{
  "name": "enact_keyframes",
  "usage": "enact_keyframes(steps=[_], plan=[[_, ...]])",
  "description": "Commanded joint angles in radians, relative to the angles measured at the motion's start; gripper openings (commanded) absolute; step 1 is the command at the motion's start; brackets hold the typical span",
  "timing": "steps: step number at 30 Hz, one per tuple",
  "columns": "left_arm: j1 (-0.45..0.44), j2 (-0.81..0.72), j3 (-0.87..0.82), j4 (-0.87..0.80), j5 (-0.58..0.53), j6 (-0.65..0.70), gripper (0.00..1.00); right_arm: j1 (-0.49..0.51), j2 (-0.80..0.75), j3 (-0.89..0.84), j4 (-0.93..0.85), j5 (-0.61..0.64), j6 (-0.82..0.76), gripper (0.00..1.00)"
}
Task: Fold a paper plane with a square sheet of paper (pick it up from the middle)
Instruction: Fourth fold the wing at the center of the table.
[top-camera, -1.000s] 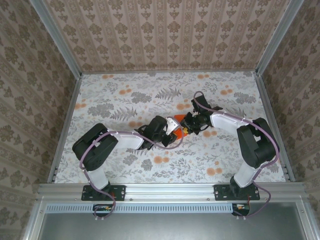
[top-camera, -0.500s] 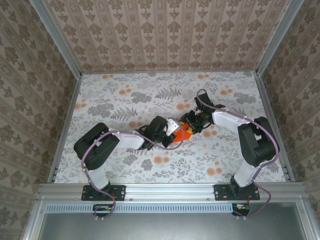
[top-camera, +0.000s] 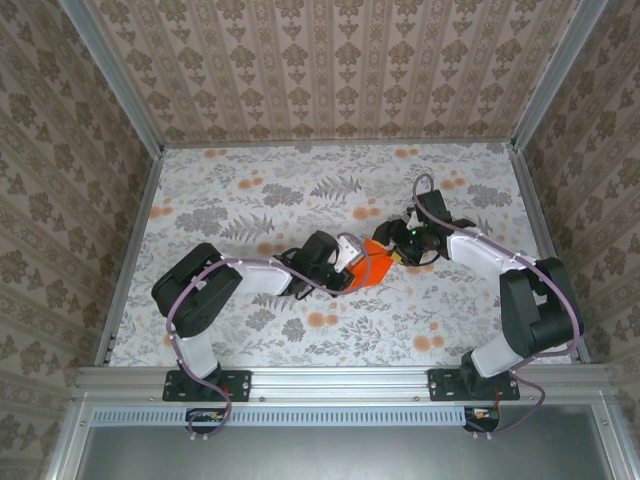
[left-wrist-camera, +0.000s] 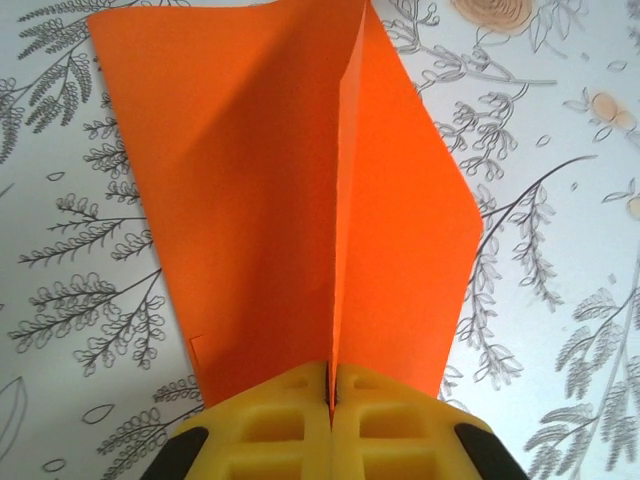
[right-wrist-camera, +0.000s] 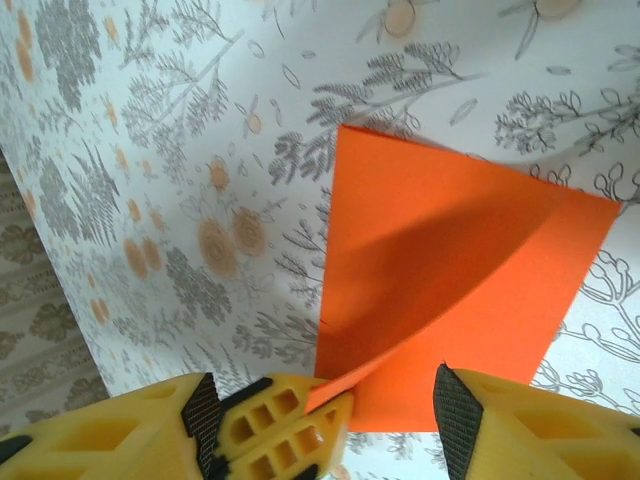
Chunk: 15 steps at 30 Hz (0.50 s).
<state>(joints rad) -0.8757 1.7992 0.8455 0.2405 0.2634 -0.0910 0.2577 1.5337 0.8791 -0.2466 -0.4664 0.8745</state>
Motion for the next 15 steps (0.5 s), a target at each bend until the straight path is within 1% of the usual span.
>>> enact_keyframes(steps=[1, 5, 8, 15], plan=[[0.02, 0.015, 0.037, -0.039, 0.084, -0.125, 0.05, -0.001, -0.035, -0.078, 0.111, -0.05, -0.046, 0.6], [0.044, 0.022, 0.05, -0.044, 0.146, -0.228, 0.05, 0.005, -0.046, -0.148, 0.205, -0.097, -0.039, 0.57], [0.052, 0.031, 0.053, -0.033, 0.184, -0.284, 0.05, 0.012, -0.034, -0.17, 0.231, -0.114, -0.047, 0.55], [0.055, 0.047, 0.063, -0.019, 0.226, -0.351, 0.05, 0.044, 0.059, -0.123, 0.236, -0.158, -0.079, 0.5]])
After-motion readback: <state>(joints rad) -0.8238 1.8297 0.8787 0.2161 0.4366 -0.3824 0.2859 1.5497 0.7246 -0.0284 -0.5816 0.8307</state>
